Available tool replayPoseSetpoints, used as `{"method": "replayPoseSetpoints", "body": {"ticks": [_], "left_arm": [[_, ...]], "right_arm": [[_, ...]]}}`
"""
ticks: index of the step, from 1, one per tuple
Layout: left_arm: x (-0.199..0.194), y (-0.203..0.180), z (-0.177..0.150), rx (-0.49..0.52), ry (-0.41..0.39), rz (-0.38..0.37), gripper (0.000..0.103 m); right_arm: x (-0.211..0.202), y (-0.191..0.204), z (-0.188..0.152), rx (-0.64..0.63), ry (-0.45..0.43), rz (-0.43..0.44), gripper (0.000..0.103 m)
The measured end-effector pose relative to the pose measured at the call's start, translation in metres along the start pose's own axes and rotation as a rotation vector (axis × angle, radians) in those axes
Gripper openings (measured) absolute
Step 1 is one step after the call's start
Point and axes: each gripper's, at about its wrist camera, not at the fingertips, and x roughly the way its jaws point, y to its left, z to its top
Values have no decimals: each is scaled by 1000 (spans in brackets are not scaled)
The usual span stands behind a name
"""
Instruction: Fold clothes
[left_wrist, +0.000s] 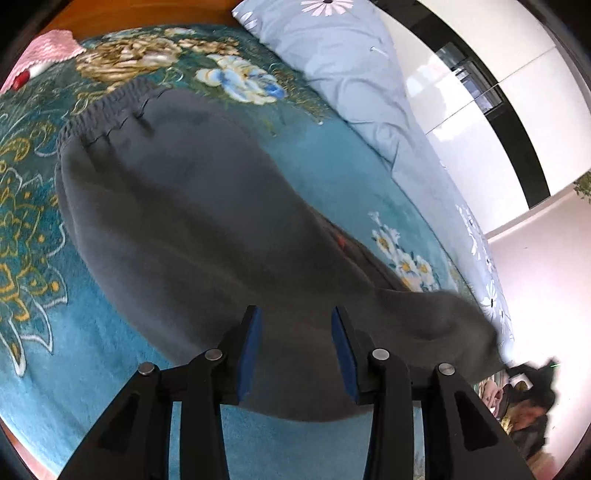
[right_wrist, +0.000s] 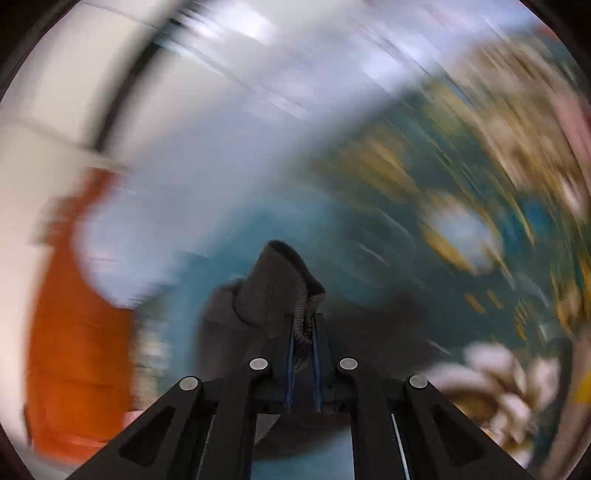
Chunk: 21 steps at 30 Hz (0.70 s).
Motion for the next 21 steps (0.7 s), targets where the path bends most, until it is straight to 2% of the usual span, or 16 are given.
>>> {"method": "replayPoseSetpoints", "body": {"ticks": [6, 10, 12, 14, 15, 18, 19, 21], "left_arm": [[4, -5, 1, 22, -1, 26, 40], [7, -6, 0, 29, 4, 26, 40], [9, -4, 0, 15, 9, 26, 41], [9, -3, 0, 8, 10, 20, 41], [7, -2, 0, 11, 6, 17, 41], [-2, 3, 3, 13, -20, 6, 41], [-6, 6, 5, 3, -30, -6, 41], [-13, 12, 7, -10, -57, -16, 41]], "right_arm": [[-2, -7, 2, -20, -19, -11, 9], [-41, 10, 11, -82, -129, 66, 9], [-34, 9, 13, -90, -101, 1, 9], [-15, 6, 8, -105, -23, -106, 9], [-15, 8, 5, -124, -19, -120, 11], [-28, 22, 3, -159, -77, -159, 15], [-35, 28, 4, -161, -102, -178, 24], [-46, 48, 4, -206, -147, -196, 33]]}}
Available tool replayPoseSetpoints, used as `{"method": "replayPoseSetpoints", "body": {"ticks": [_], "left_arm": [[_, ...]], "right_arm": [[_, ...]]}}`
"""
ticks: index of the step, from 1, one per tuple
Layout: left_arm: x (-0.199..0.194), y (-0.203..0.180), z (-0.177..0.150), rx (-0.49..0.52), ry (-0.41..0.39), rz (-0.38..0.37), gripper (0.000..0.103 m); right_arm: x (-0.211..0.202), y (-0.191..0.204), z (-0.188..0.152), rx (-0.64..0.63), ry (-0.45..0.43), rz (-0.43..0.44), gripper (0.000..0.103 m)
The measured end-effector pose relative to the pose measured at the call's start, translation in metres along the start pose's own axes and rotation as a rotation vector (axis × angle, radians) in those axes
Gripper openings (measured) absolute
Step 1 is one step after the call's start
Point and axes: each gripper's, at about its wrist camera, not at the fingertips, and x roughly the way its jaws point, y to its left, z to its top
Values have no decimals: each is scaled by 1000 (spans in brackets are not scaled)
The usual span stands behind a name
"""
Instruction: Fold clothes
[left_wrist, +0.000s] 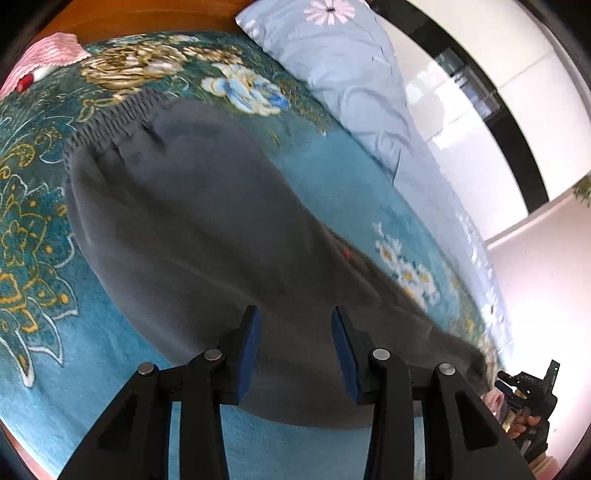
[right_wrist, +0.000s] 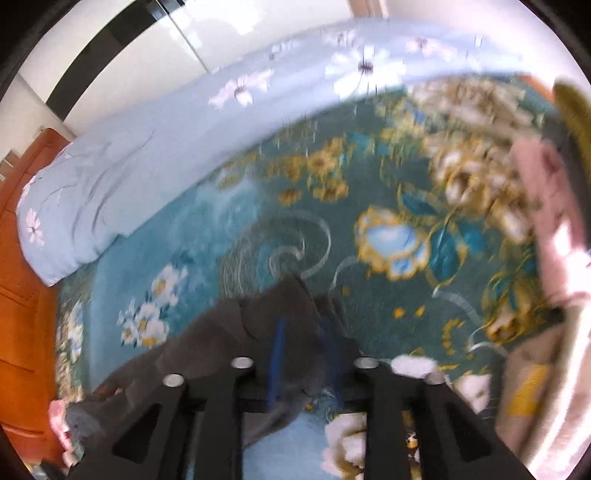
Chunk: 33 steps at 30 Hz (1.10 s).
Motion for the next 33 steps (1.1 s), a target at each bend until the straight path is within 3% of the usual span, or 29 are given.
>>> {"method": "replayPoseSetpoints", "body": {"ticks": [2, 5, 15, 22, 26, 27, 28, 29, 33], "left_arm": [[-6, 6, 2, -4, -24, 10, 41], [-14, 15, 6, -11, -55, 23, 41], [-39, 65, 21, -138, -121, 13, 41], [-43, 89, 23, -206, -130, -13, 41], [-45, 97, 23, -223, -132, -27, 41], [-46, 98, 23, -225, -134, -31, 41], [-46, 99, 24, -227, -135, -35, 41], [-46, 100, 24, -229, -137, -39, 41], [-47, 102, 26, -233, -141, -61, 41]], "right_arm": [[-9, 45, 3, -130, -19, 41, 37], [-1, 121, -13, -342, 53, 125, 48], [69, 353, -173, -1068, 276, 245, 50], [98, 410, -212, -1246, 247, 171, 50], [118, 423, -227, -1312, 293, 128, 47], [120, 425, -229, -1324, 293, 115, 36], [118, 428, -227, -1326, 277, 102, 15], [116, 430, -225, -1328, 261, 88, 8], [108, 438, -216, -1335, 197, 34, 4]]}}
